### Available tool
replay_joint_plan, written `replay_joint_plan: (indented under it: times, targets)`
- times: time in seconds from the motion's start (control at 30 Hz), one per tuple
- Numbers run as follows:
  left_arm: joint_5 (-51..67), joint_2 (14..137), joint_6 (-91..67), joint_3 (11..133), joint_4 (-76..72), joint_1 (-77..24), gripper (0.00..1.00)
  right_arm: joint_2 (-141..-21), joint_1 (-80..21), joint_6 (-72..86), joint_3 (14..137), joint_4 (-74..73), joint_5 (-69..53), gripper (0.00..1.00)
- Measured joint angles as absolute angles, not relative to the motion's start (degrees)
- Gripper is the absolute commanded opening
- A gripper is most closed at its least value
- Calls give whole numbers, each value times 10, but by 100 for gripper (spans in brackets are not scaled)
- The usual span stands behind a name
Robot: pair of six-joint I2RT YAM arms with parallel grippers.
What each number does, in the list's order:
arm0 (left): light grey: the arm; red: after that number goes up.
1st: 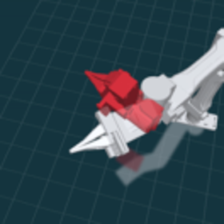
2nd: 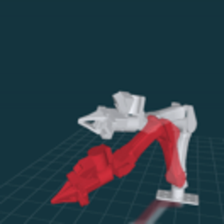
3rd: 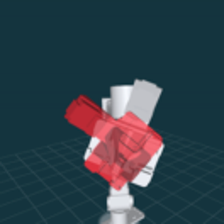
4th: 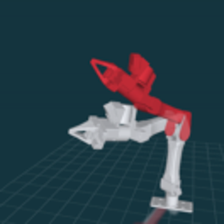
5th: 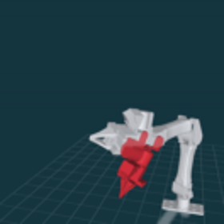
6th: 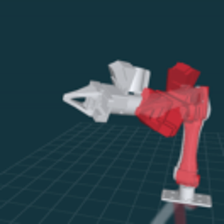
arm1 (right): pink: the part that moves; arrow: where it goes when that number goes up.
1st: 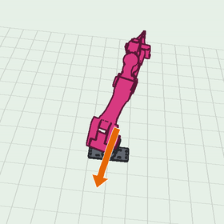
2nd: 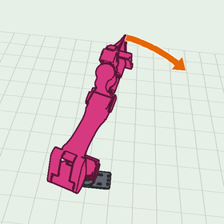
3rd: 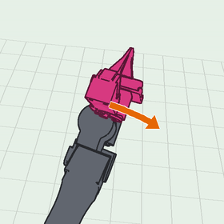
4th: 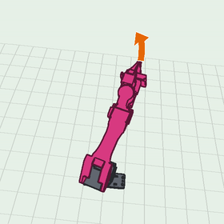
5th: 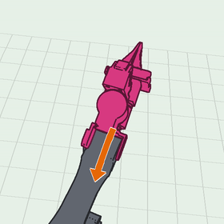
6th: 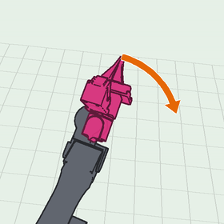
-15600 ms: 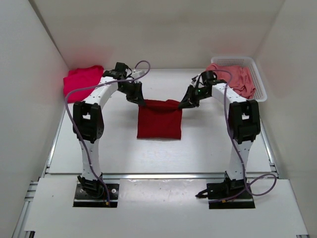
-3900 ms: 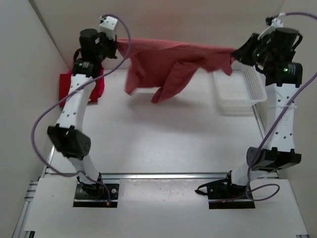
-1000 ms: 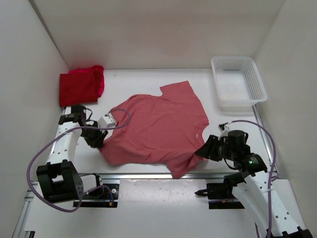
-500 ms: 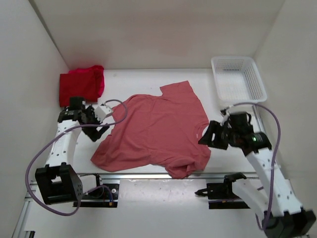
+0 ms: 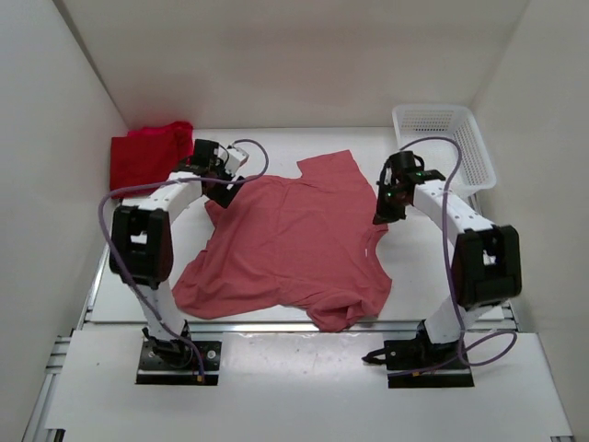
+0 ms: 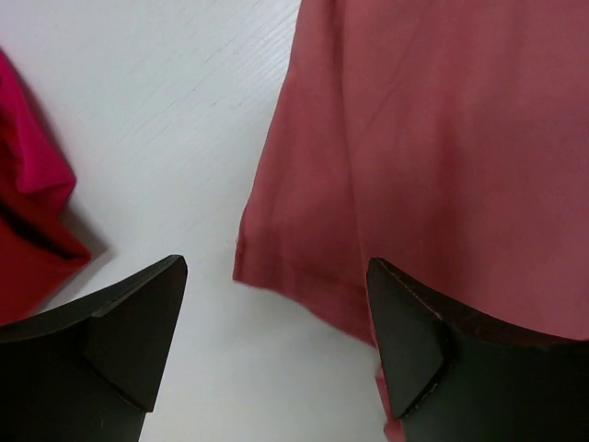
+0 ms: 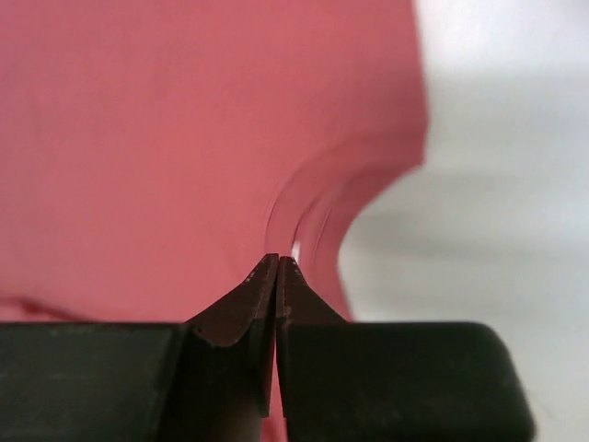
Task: Fold and stack the t-shirts
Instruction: Flatten out the tshirt
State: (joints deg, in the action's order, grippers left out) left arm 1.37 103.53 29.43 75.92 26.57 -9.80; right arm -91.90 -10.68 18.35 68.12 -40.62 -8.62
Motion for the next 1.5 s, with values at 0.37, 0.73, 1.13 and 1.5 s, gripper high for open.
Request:
replay_joint_plan:
  times: [0.37, 0.73, 1.13, 1.5]
  targets:
    - [-74, 1203, 279, 869, 262, -81, 79, -1093, -111, 163, 756, -386, -33, 0]
    - [-178, 1322, 292, 1038, 240, -57, 86, -1199, -110, 152, 891, -432, 34, 0]
    - [-200, 1413, 313, 1220, 297, -51, 95, -1299, -100, 122, 1105, -488, 70, 1]
    - [-37, 1058, 303, 940, 328, -43, 95, -1017, -134, 103, 947, -483, 64, 26]
